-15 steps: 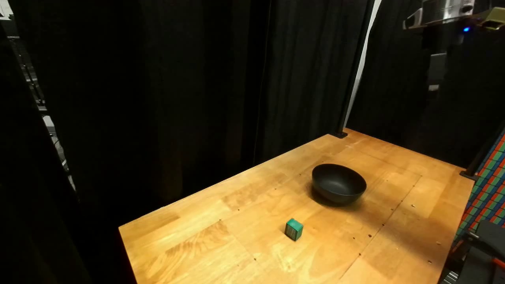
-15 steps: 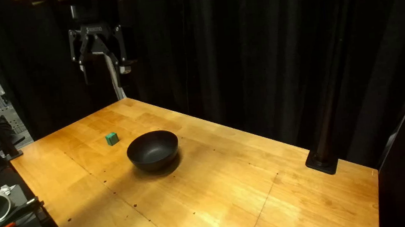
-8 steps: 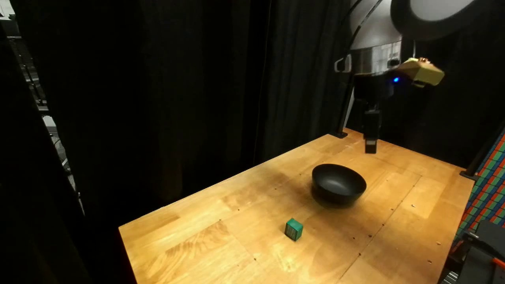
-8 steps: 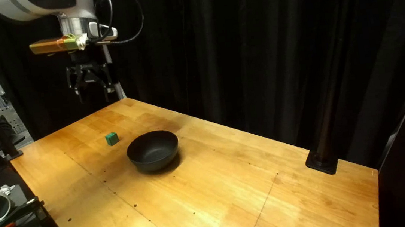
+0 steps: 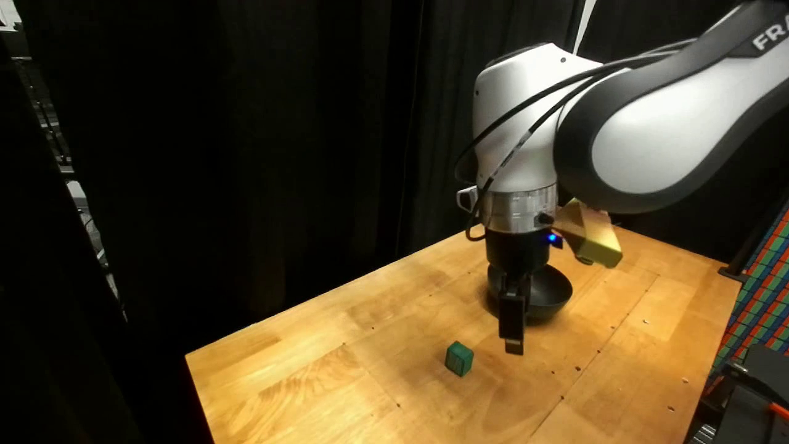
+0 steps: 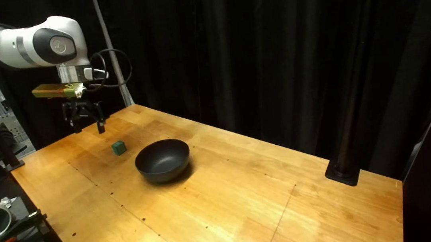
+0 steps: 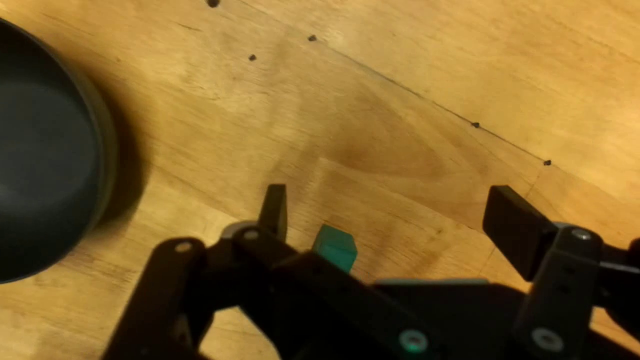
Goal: Put the green cube in the black bowl
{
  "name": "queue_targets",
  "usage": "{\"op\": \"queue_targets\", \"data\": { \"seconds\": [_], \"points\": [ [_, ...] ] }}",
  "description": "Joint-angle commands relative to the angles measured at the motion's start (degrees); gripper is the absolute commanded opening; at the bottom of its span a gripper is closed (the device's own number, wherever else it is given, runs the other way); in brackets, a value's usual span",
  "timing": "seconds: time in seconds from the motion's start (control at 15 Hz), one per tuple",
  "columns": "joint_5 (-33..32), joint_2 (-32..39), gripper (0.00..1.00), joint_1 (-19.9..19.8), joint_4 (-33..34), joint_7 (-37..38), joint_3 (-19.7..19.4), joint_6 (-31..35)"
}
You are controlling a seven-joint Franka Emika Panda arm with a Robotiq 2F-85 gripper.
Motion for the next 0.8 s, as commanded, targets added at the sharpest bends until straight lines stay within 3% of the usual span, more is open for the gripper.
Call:
{"op": "queue_targets", "data": {
  "seconds": [0.0,0.47,0.73],
  "points": [
    [-3.5,3.9,1.00,2.6,1.6,7.8,-1.0,6.0],
    [-9.5,13.6,1.00,6.2,5.7,17.5,-5.7,13.4],
    [-8.7,18.5,1.00,7.4,9.5,17.9,-7.4,14.9]
  ]
}}
